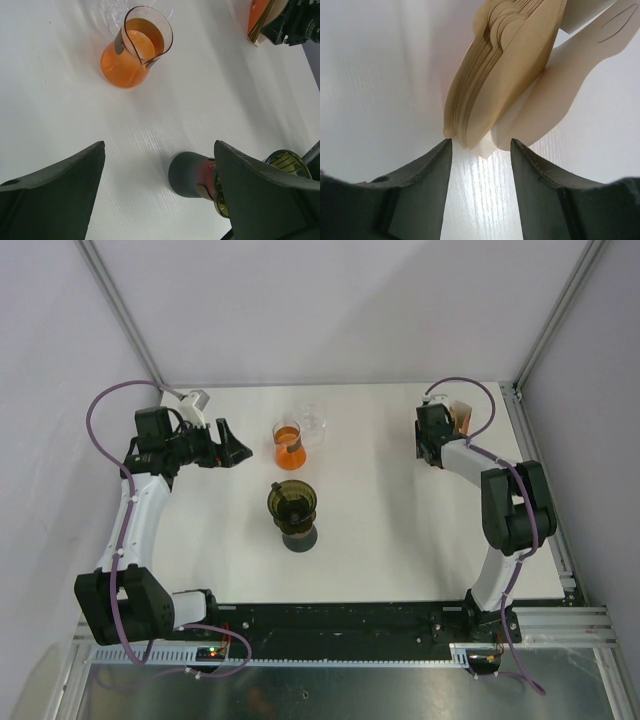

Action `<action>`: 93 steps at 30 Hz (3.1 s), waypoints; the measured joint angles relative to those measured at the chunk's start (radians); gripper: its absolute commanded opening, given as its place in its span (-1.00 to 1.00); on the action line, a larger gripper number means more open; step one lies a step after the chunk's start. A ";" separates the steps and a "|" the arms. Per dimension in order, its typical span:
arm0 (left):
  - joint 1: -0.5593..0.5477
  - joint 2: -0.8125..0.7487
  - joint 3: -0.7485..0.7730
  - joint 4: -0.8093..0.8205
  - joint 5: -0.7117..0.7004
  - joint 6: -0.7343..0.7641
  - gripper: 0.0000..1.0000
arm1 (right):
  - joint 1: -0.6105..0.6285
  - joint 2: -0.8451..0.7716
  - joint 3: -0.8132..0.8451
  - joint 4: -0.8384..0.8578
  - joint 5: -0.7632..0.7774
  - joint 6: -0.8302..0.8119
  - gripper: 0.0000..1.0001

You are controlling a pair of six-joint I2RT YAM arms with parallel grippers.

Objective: Place the coffee filter in the dripper

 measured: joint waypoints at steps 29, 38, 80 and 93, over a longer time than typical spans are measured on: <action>0.013 -0.001 0.000 0.000 0.029 0.000 0.88 | 0.121 0.014 -0.006 0.057 0.148 0.021 -0.26; 0.016 -0.001 0.000 0.000 0.035 0.000 0.88 | 0.125 0.102 0.018 0.060 0.185 0.017 -0.34; 0.033 0.000 0.000 0.000 0.090 -0.001 0.88 | 0.134 0.267 0.229 -0.114 0.384 0.002 -0.89; 0.040 0.000 0.000 0.000 0.105 -0.001 0.88 | 0.124 0.246 0.210 -0.124 0.359 0.033 -1.00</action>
